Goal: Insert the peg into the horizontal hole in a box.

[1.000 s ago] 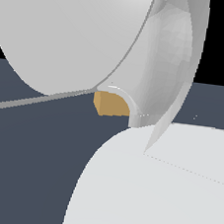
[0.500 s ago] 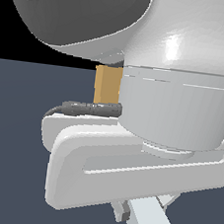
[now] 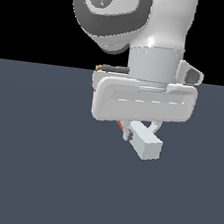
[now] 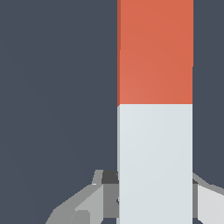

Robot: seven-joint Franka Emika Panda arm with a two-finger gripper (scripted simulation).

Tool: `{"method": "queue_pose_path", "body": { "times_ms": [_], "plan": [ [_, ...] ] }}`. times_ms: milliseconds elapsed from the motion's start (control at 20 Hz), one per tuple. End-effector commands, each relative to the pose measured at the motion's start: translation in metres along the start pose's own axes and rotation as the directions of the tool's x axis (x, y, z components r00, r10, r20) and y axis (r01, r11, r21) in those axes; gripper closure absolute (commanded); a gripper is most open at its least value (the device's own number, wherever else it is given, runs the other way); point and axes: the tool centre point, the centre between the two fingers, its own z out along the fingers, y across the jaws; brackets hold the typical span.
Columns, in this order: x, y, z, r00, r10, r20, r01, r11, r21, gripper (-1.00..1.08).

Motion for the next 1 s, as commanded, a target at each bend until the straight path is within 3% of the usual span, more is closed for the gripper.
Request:
{"method": "queue_pose_path", "body": {
  "times_ms": [0,500,950],
  "plan": [
    [0.030,0.012,-0.010,1.000,-0.003,0.001,0.003,1.000,-0.002,1.08],
    [0.127,0.052,-0.036,1.000,-0.012,0.001,0.012,1.000,-0.002,1.08],
    [0.149,0.063,-0.043,1.000,-0.015,0.001,0.015,1.000,-0.003,1.08]
  ]
}}
